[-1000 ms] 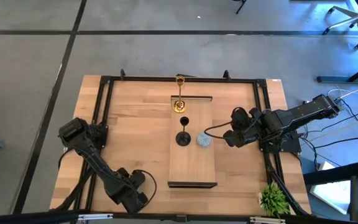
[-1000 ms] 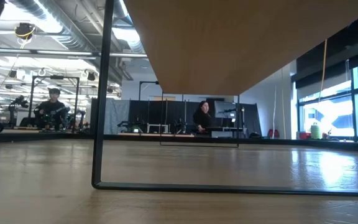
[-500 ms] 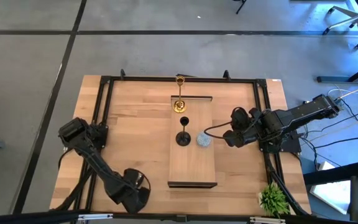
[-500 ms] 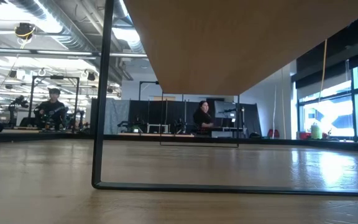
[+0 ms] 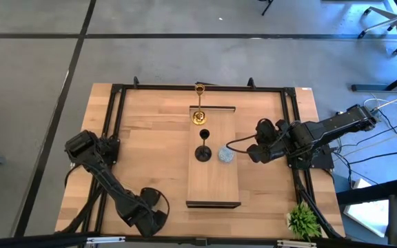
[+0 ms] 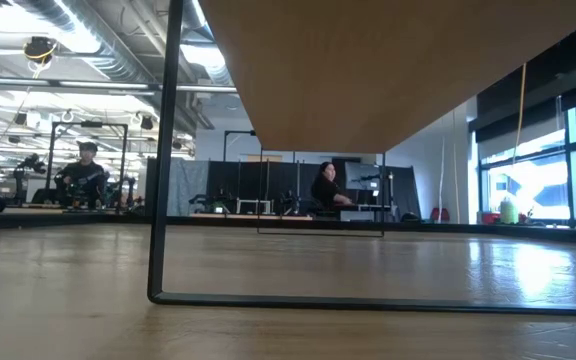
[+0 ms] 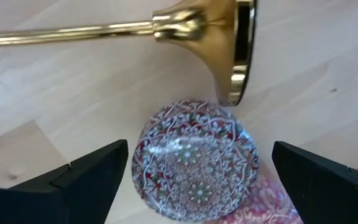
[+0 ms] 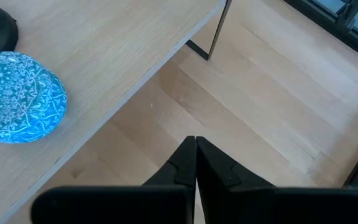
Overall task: Pick & Place candle stick holders
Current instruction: Put the red brown scented candle on the shelf
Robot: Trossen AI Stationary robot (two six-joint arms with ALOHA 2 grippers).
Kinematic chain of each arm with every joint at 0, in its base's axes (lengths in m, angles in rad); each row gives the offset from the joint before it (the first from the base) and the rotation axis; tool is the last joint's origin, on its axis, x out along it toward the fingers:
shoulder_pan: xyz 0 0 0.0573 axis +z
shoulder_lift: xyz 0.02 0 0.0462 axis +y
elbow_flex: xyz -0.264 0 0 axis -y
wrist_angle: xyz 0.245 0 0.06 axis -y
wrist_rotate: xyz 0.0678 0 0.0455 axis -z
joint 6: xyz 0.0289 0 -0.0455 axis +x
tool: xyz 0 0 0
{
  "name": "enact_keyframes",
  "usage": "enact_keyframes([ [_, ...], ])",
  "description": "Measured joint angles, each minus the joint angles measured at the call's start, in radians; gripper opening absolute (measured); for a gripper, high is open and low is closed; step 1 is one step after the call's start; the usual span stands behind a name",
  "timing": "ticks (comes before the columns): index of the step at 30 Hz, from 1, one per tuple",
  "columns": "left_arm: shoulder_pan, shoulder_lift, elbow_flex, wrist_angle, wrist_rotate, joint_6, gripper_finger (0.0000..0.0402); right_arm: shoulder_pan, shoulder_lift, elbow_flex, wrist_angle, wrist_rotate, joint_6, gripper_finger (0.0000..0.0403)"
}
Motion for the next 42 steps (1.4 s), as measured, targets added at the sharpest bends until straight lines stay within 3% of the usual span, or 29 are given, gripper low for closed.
enact_keyframes([
  [21, -0.005, 0.005, 0.0, -0.074, 0.036, -0.02, 0.0398, 0.0, 0.0, 0.0, 0.0, 0.001, 0.0, 0.0009],
  [34, -0.009, 0.049, 0.0, -0.063, 0.111, -0.063, 0.0396, 0.0, 0.0, 0.0, -0.001, 0.0, -0.001, 0.0009],
  [42, -0.009, 0.049, 0.0, -0.051, 0.093, -0.062, 0.0337, 0.0, 0.0, 0.0, 0.0, -0.008, 0.0, 0.0009],
])
